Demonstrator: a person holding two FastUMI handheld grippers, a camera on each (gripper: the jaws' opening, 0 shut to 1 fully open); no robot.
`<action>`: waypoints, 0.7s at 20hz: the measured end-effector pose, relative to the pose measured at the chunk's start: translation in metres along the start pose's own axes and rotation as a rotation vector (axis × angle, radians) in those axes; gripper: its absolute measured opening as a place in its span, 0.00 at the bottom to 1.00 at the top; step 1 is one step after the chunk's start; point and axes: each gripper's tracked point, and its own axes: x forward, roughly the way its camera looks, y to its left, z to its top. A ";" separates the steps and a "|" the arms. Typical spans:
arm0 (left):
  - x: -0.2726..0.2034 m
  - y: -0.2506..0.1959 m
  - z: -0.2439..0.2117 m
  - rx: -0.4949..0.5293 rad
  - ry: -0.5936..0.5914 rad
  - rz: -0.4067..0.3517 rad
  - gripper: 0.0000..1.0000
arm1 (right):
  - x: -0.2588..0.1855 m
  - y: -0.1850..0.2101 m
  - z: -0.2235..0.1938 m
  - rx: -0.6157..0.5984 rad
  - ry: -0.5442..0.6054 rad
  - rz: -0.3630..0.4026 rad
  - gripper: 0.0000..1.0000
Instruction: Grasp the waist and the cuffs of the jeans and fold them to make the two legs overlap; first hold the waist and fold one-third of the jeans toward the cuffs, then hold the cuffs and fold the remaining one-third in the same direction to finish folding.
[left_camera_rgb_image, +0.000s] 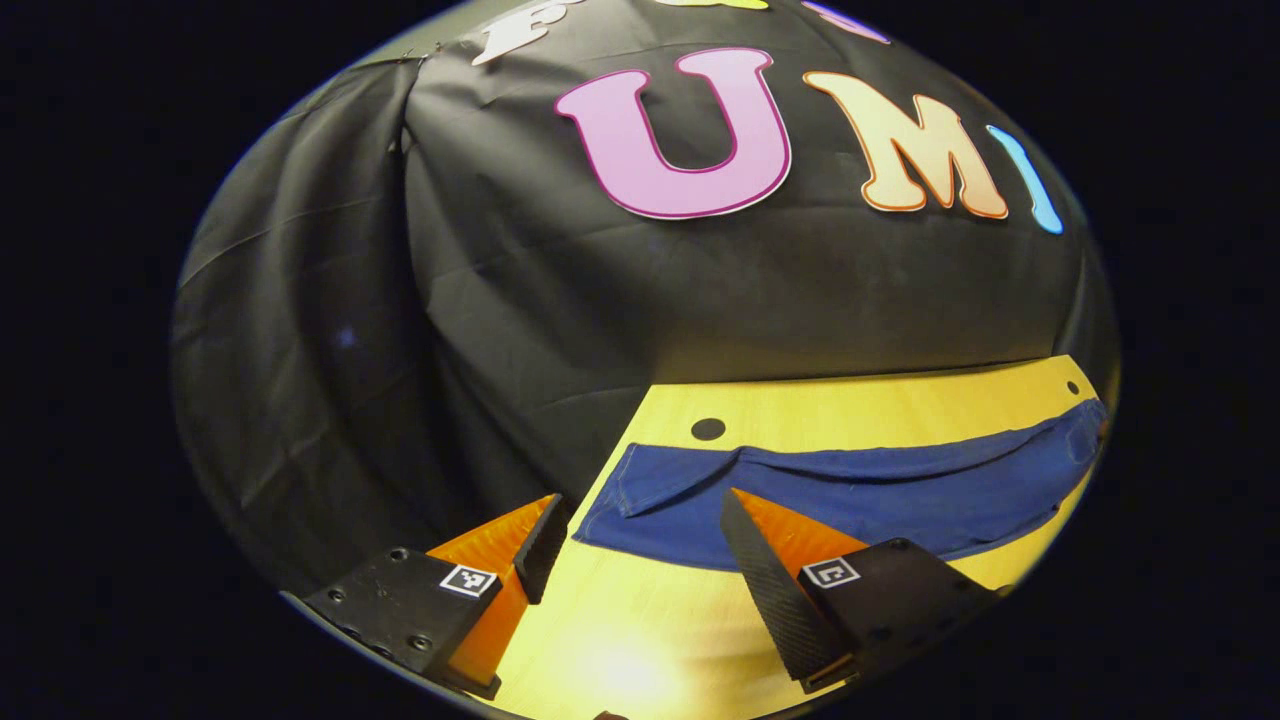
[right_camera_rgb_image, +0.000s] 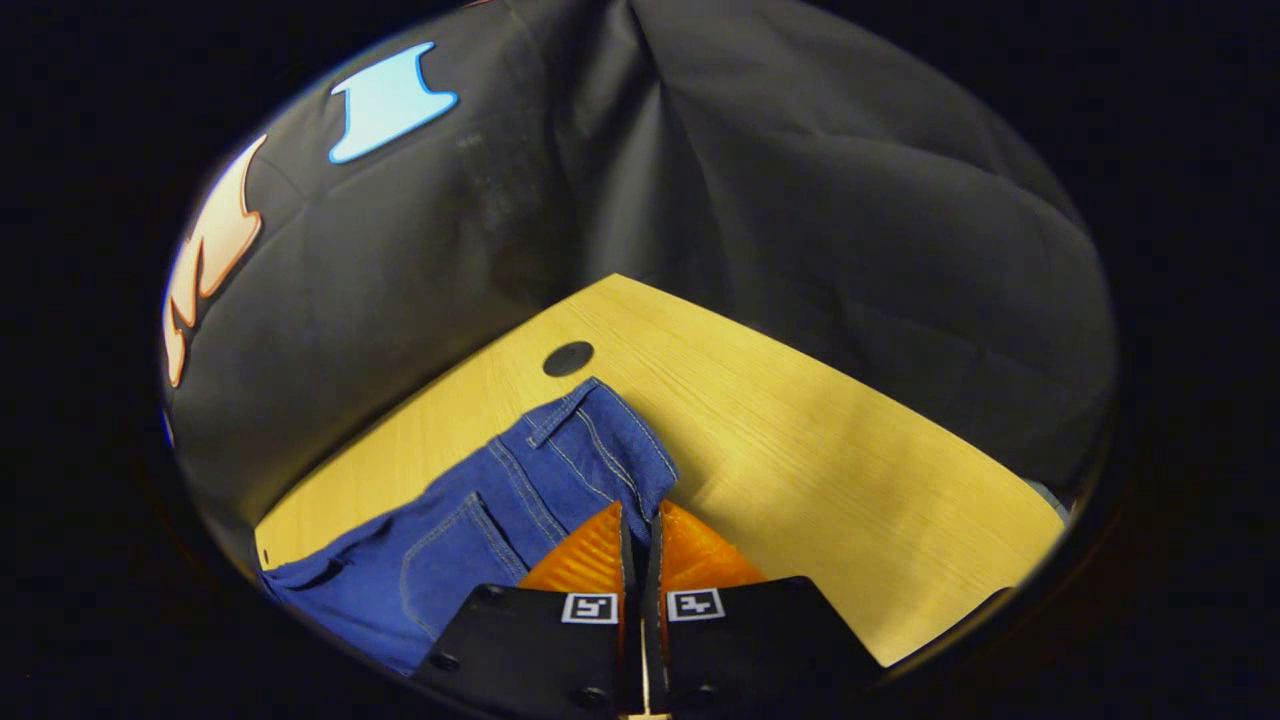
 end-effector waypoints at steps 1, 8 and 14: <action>0.001 0.001 0.004 0.000 0.003 0.003 0.95 | -0.005 -0.003 0.012 -0.001 -0.025 0.017 0.04; 0.021 0.011 0.008 0.048 -0.002 -0.053 0.95 | -0.094 0.020 0.064 -0.064 -0.206 0.165 0.04; 0.044 0.024 0.011 0.042 -0.014 -0.139 0.95 | -0.144 0.037 0.082 -0.159 -0.288 0.294 0.04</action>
